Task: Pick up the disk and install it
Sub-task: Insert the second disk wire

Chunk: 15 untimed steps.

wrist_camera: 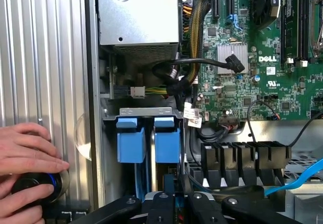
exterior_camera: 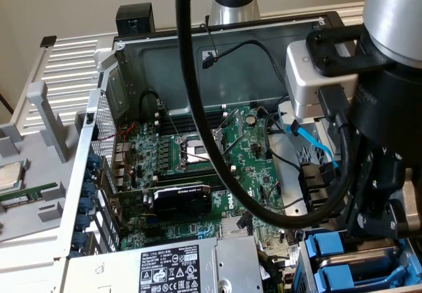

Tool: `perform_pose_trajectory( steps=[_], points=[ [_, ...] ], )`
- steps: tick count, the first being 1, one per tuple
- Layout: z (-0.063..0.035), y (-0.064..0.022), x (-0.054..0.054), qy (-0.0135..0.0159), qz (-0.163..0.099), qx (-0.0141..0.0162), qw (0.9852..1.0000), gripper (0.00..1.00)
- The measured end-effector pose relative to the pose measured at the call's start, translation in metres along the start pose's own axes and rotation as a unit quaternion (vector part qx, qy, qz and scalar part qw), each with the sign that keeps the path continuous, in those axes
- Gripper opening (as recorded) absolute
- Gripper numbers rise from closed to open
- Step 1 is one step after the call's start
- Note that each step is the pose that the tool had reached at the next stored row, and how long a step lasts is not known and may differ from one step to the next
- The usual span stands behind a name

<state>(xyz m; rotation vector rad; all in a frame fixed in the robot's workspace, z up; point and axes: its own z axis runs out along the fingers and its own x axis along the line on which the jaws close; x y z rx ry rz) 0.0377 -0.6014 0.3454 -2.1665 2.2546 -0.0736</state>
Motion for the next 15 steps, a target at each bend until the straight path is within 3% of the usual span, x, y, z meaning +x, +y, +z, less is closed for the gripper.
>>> perform_pose_trajectory(
  steps=[5,15],
  points=[
    [0.0006,0.0001,-0.0006,-0.0002,0.0,0.0022,1.0,0.16],
    [0.0022,0.0002,-0.0011,-0.0002,0.0,0.0034,1.0,0.16]
  ],
)
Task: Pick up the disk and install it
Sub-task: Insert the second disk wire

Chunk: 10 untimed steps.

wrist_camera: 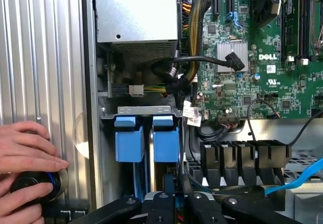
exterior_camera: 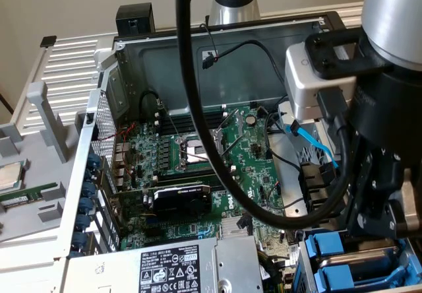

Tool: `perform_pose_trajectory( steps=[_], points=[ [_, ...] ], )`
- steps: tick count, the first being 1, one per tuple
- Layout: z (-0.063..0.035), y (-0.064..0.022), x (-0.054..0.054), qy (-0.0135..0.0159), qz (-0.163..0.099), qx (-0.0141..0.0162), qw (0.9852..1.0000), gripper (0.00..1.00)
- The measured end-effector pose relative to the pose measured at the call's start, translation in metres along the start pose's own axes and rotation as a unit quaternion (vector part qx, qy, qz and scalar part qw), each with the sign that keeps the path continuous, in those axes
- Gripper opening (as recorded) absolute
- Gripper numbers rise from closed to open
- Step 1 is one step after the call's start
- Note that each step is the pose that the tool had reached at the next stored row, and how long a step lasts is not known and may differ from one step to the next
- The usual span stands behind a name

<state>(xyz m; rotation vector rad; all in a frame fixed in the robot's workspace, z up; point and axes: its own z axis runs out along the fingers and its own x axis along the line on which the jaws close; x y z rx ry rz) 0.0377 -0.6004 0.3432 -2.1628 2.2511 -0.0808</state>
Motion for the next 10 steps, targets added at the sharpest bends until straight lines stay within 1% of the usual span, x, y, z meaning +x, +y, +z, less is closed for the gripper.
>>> perform_pose_trajectory(
  steps=[10],
  points=[
    [0.001,0.0002,-0.0003,-0.0003,0.0,0.0006,1.0,0.16]
  ],
)
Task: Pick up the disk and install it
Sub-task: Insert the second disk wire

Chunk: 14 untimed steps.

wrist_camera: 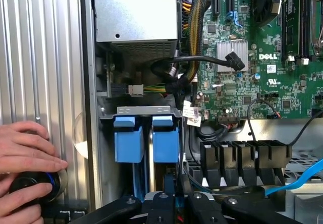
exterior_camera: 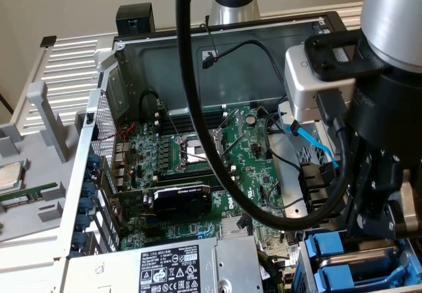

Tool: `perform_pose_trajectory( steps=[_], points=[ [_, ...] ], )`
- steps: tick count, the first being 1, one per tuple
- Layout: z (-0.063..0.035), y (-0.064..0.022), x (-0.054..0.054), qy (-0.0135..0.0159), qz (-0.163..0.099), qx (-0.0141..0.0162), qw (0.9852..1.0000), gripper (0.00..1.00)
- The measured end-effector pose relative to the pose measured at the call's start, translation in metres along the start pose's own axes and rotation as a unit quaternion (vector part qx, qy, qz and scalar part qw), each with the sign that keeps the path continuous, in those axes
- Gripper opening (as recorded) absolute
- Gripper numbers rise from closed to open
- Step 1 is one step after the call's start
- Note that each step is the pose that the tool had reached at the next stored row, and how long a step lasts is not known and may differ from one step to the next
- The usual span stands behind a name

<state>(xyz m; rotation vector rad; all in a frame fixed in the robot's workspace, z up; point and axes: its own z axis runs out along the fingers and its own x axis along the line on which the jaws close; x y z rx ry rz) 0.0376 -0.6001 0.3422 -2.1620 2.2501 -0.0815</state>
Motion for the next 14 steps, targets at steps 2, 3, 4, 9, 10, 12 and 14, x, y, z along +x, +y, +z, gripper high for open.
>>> perform_pose_trajectory(
  steps=[2,3,4,9,10,12,14],
  points=[
    [0.0,0.0001,-0.0002,0.0001,0.0,0.0001,1.0,0.16],
    [0.0,0.0001,-0.0002,0.0001,0.0,0.0003,1.0,0.16],
    [0.0,0.0001,-0.0002,0.0001,0.0,0.0004,1.0,0.16],
    [0.0012,0.0002,-0.0003,0.0002,0.0,0.001,1.0,0.16],
    [0.0015,0.0002,-0.0002,0.0001,0.0,0.0012,1.0,0.16],
    [0.002,0.0003,-0.0003,0.0001,0.0,0.0014,1.0,0.16],
    [0.0026,0.0003,-0.0003,0.0,0.0,0.0017,1.0,0.16]
  ],
)
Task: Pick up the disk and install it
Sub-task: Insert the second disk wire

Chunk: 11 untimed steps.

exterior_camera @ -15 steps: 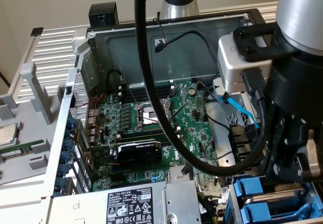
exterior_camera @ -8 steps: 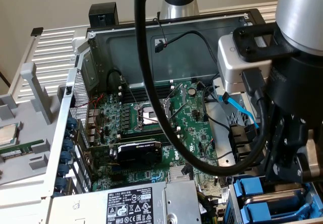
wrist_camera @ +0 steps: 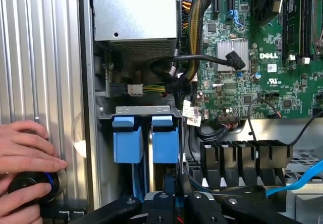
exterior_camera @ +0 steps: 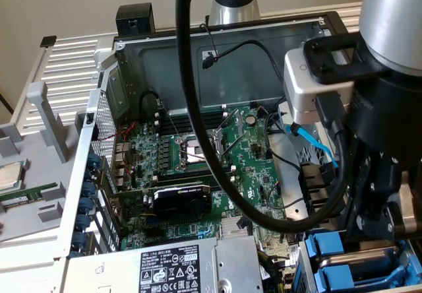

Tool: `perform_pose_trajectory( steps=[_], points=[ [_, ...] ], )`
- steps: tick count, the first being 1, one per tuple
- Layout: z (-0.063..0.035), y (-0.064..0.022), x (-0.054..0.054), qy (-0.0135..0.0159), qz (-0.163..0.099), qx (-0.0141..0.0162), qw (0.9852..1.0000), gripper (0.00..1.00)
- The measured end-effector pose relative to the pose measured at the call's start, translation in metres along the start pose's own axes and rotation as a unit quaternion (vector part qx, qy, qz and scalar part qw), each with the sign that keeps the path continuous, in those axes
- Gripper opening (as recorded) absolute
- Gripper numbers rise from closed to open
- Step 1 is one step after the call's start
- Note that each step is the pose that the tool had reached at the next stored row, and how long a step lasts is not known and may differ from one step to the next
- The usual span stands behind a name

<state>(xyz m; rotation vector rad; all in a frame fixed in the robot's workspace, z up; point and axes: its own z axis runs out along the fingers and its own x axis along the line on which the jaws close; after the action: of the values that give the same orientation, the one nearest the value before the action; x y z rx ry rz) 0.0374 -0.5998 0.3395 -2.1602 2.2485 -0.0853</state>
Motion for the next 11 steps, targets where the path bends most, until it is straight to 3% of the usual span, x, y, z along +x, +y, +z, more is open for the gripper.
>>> perform_pose_trajectory(
  steps=[11],
  points=[
    [0.0027,0.0002,0.0,0.0001,0.0,0.0006,1.0,0.16]
  ],
)
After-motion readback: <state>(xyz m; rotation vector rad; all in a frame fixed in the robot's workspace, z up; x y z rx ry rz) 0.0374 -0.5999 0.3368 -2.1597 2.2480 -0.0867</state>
